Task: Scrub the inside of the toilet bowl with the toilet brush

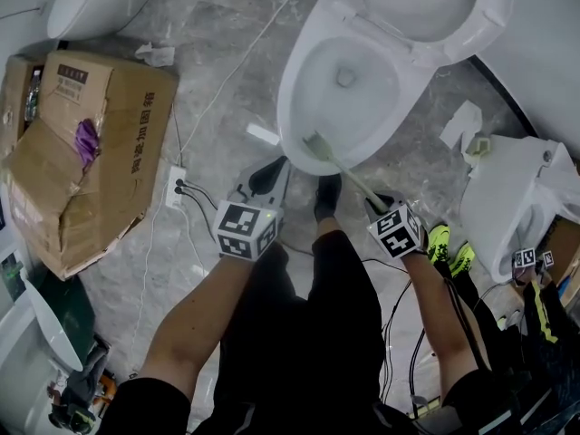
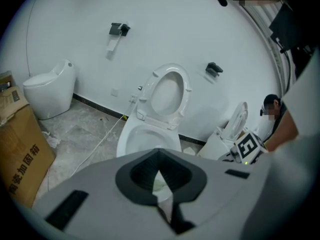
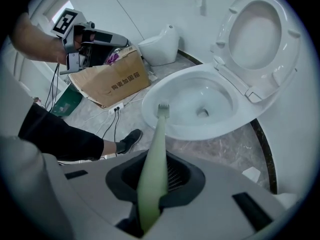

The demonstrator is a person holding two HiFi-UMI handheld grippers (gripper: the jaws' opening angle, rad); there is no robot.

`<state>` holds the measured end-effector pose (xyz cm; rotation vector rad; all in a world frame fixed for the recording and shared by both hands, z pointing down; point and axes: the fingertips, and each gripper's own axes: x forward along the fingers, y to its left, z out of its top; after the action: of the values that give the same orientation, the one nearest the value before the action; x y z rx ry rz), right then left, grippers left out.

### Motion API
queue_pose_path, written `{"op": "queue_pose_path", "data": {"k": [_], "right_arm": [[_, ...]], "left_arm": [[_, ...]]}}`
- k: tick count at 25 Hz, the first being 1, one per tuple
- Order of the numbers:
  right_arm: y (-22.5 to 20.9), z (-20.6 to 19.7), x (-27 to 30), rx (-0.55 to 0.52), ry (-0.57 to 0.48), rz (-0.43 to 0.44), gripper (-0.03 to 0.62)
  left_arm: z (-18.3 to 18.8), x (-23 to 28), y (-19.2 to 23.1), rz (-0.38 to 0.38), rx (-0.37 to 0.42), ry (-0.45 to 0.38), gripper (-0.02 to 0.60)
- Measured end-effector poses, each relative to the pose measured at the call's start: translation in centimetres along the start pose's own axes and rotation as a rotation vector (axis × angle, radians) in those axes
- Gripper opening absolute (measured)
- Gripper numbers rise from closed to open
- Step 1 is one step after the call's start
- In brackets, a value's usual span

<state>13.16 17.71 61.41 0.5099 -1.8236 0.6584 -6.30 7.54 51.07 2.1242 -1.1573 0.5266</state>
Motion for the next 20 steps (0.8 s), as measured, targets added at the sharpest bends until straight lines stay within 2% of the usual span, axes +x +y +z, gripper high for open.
{"op": "queue_pose_path", "data": {"k": [9,20], "right_arm": [[0.7,1.2,1.0,-0.014,-0.001,0.027,0.061],[0.1,3.7,1.7,0.020,-0.016,0.022,0.061]], "left_arm": [[0.4,-0.3,0.4,-0.007,-0.009,-0.012,0.009],[1.5,-0.1,1.2,-0.007,-0.008,-0.011,0.009]]}}
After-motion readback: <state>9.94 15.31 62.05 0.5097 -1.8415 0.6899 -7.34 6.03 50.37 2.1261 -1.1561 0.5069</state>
